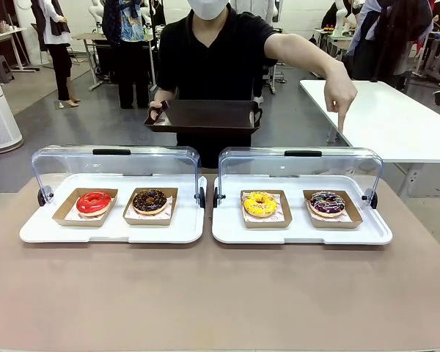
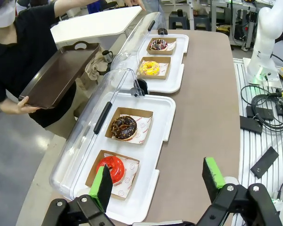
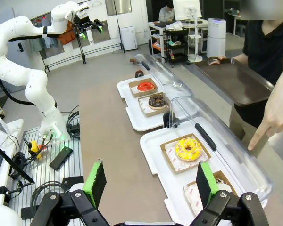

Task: Provide the desired donut to the person.
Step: Pick up and lift the Paper togo box containing the Donut pointed at by the person.

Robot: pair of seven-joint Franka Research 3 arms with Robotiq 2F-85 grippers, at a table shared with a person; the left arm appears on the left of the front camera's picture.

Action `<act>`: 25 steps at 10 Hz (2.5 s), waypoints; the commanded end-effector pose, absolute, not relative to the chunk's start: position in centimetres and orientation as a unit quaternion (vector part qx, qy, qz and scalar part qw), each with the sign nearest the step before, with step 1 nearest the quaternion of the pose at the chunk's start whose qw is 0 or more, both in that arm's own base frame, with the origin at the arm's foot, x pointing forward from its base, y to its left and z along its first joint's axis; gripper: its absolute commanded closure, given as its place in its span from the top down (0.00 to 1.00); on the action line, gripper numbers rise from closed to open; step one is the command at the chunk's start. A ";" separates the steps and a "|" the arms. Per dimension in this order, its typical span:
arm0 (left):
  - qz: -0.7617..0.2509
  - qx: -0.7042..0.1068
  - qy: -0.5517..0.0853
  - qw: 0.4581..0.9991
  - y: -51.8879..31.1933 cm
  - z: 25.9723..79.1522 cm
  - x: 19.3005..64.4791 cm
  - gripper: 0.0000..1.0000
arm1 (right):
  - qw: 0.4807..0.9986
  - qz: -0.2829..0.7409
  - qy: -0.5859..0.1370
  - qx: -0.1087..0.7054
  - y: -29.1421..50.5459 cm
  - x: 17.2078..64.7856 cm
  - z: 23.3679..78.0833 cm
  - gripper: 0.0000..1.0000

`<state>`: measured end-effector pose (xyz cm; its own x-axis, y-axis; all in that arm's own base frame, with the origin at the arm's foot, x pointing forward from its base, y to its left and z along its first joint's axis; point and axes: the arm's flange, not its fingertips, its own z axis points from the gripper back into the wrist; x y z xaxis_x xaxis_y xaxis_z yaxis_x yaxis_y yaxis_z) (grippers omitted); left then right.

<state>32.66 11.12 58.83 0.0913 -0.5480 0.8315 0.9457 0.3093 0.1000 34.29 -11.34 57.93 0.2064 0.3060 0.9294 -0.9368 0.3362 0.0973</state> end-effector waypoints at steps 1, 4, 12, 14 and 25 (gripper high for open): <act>-0.536 -0.243 -0.410 0.697 11.1 59.0 32.7 1.00 | 0.699 0.491 -0.414 0.314 -10.9 34.3 57.3 1.00; -0.536 -0.243 -0.410 0.697 11.1 59.0 32.7 1.00 | 0.715 0.602 -0.308 0.177 -8.5 33.5 55.8 1.00; -0.536 -0.243 -0.410 0.697 11.1 59.0 32.7 1.00 | 0.721 0.678 -0.128 0.069 0.9 39.4 44.7 1.00; -0.536 -0.243 -0.410 0.697 11.1 59.0 32.7 1.00 | 0.732 0.669 -0.109 0.064 2.0 41.1 42.4 1.00; -0.536 -0.243 -0.410 0.697 11.1 59.0 32.7 1.00 | 0.726 0.678 -0.101 0.056 2.6 41.5 40.3 1.00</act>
